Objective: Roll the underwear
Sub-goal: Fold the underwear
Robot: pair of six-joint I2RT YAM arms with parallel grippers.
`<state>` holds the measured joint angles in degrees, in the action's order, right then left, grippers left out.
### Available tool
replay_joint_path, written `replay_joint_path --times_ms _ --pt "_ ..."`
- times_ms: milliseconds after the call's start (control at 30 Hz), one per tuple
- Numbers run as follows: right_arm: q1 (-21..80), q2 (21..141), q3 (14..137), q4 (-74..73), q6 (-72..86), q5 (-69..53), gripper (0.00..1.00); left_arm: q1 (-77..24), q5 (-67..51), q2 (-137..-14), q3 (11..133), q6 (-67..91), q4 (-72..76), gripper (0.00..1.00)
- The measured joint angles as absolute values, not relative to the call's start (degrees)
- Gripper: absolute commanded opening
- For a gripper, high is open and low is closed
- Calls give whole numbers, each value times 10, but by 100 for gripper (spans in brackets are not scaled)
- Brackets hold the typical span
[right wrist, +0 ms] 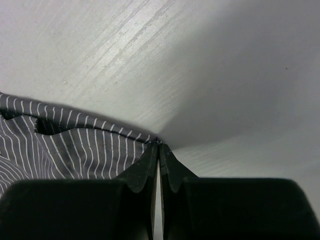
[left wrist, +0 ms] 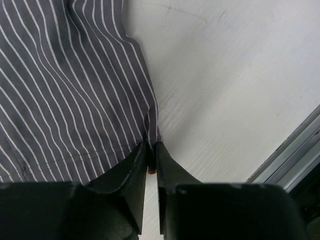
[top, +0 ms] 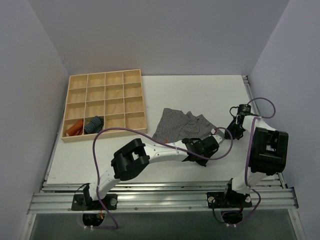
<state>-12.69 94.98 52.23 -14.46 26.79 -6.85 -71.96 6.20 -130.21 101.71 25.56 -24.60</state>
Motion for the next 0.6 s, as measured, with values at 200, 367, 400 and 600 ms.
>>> replay_joint_path --times_ms 200,367,400,600 --pt "-133 951 545 -176 277 -45 0 -720 50 -1301 1016 267 -244 2" --pt "-152 951 590 -213 287 -4 0 -721 7 -1293 1016 283 -254 2" --pt "-156 950 599 -221 287 4 0 -721 -2 -1287 1013 286 -254 2" --pt "-170 922 641 -276 286 39 0 -721 -45 -1225 1001 309 -255 2"
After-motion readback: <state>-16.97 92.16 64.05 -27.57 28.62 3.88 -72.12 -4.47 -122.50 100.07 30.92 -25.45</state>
